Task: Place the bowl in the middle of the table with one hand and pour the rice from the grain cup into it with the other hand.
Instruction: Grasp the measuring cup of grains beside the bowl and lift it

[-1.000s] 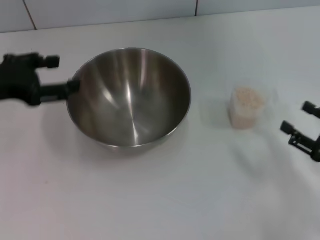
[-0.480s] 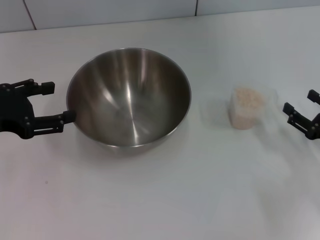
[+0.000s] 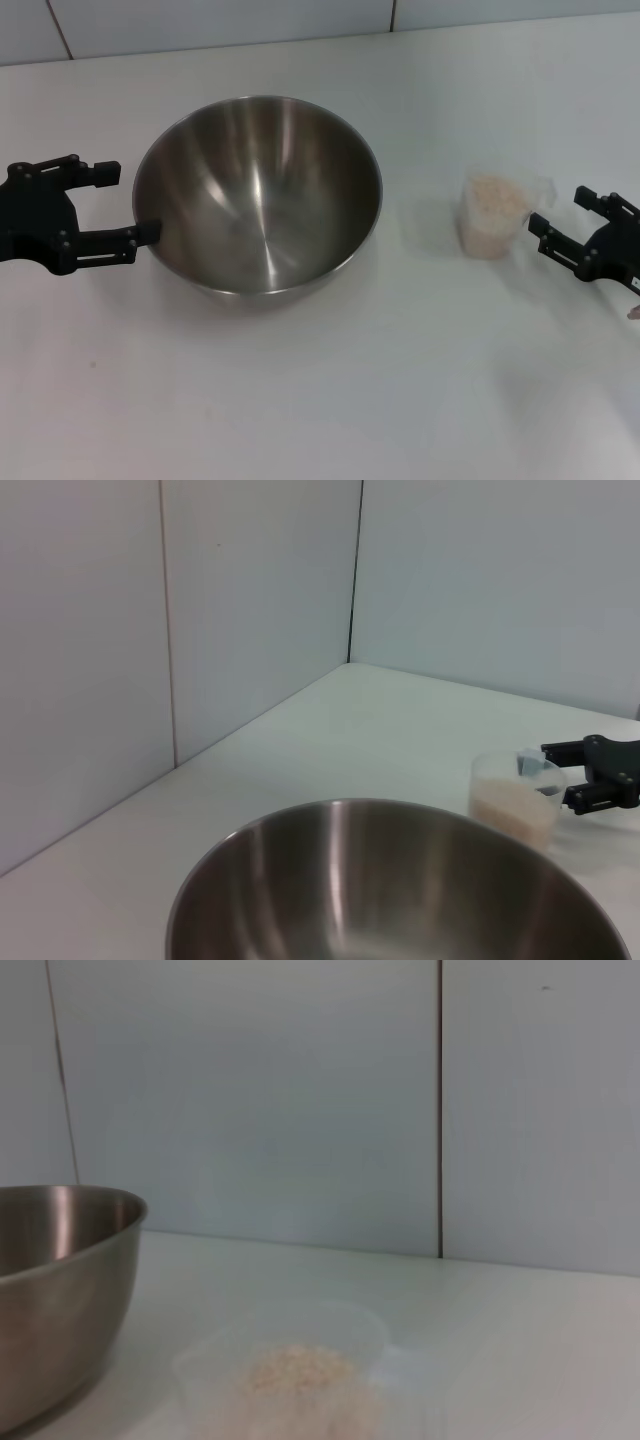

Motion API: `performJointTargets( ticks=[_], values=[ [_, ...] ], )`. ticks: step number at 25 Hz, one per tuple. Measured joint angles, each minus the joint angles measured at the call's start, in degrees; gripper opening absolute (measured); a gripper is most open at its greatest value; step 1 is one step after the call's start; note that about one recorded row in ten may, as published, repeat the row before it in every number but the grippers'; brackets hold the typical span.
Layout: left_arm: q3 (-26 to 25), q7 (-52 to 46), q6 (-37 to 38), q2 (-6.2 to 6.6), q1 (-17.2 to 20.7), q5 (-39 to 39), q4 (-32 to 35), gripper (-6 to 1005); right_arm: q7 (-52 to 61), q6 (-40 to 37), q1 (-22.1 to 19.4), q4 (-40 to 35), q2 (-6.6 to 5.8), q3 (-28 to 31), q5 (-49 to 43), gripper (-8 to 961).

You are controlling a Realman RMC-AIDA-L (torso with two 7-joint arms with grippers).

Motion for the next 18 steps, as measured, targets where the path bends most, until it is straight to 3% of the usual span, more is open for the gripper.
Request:
performJointTargets(
  ticks=[18],
  values=[
    [0.75,0.06,0.03,0.08,-0.04,0.09,-0.30,850,-0.30,2.12,4.04,-0.46,-0.08,0.76,1.93,740]
  ],
)
